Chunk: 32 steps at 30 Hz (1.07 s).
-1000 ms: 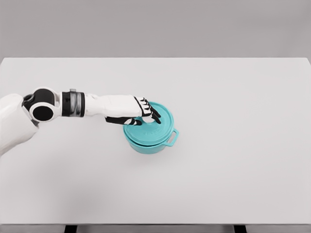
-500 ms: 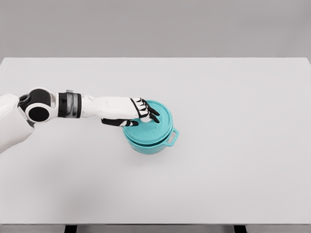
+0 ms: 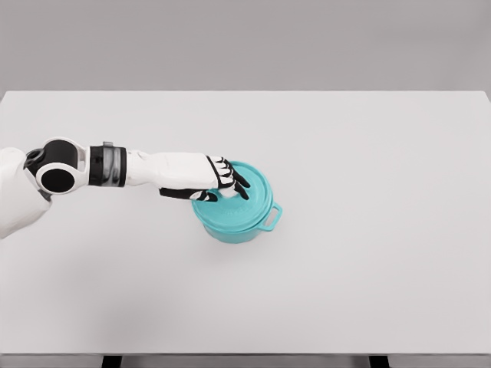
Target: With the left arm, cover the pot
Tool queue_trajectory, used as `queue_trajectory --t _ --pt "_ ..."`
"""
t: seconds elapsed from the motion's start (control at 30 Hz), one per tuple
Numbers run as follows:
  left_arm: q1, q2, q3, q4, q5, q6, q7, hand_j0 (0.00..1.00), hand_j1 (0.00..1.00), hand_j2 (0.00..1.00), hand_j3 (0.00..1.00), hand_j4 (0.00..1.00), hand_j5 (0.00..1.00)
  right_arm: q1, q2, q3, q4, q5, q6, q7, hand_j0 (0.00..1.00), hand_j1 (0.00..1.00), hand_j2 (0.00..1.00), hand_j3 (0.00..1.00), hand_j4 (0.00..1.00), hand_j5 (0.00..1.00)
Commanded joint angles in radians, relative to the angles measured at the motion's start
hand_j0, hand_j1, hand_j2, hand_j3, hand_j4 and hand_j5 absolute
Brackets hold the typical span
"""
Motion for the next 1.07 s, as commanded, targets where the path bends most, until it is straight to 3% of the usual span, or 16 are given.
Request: queue_trajectory --t 0.0,0.73,0.8,0.83,0.9,0.97,1.03 --pt "0.000 0.000 0.003 0.000 0.001 0.000 -0.002 0.75 0.75 0.75 0.75 0.75 0.75 0.002 0.000 0.000 0.000 0.000 0.000 0.000 1.00 1.00 1.00 1.00 1.00 1.00" --pt "-0.031 0.008 0.032 0.000 0.108 0.000 -0.002 0.78 0.78 0.78 0.78 0.78 0.78 0.000 0.000 0.000 0.000 0.000 0.000 0.000 1.00 1.00 1.00 1.00 1.00 1.00" --pt "-0.061 0.101 0.041 0.001 0.194 0.000 -0.002 1.00 1.00 1.00 1.00 1.00 1.00 0.002 0.000 0.000 0.000 0.000 0.000 0.000 1.00 1.00 1.00 1.00 1.00 1.00" --pt "-0.064 0.180 0.082 0.000 0.245 0.000 -0.007 1.00 1.00 1.00 1.00 1.00 1.00 0.002 0.000 0.000 0.000 -0.001 0.000 0.000 1.00 1.00 1.00 1.00 1.00 1.00" --pt "-0.054 0.256 0.121 -0.003 0.262 0.000 -0.008 1.00 1.00 1.00 1.00 1.00 1.00 0.000 0.000 0.000 0.000 0.000 0.000 0.000 1.00 1.00 1.00 1.00 1.00 1.00" --pt "-0.028 0.394 0.141 -0.011 0.286 0.000 -0.008 1.00 1.00 1.00 1.00 1.00 1.00 0.000 0.000 0.000 0.000 0.000 0.000 0.000 1.00 1.00 1.00 1.00 1.00 1.00" --pt "-0.020 0.434 0.141 -0.002 0.289 0.000 -0.005 1.00 1.00 1.00 1.00 1.00 1.00 0.002 0.000 0.000 0.000 0.000 0.000 0.000 1.00 1.00 1.00 1.00 1.00 1.00"
